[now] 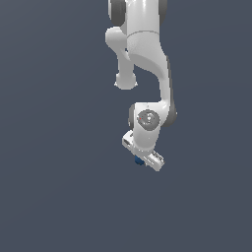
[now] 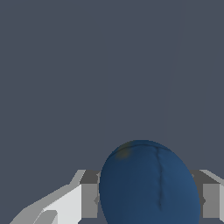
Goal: Pick up the object and move it to a goal position.
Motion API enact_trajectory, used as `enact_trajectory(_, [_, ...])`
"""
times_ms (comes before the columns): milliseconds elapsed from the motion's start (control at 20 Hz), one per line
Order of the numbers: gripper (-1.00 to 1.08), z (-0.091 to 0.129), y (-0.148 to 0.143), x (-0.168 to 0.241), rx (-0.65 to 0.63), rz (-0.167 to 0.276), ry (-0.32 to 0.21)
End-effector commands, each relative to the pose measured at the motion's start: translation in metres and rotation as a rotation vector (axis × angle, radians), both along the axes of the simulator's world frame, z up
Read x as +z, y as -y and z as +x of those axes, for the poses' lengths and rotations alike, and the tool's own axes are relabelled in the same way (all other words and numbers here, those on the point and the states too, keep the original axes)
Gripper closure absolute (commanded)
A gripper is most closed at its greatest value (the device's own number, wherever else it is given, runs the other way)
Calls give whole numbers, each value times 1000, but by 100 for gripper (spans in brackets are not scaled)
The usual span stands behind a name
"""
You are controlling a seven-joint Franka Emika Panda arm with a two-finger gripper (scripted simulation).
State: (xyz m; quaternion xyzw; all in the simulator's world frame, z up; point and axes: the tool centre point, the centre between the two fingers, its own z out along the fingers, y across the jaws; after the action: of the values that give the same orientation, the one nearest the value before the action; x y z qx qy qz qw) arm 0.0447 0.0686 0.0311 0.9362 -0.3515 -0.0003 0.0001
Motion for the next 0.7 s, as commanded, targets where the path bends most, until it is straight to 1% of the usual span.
enact_trajectory(0, [108,0,0,0,0,0,1])
enact_trajectory(450, [108,0,0,0,0,0,0])
enact_trajectory(650, [108,-4,-4,1,0,0,0])
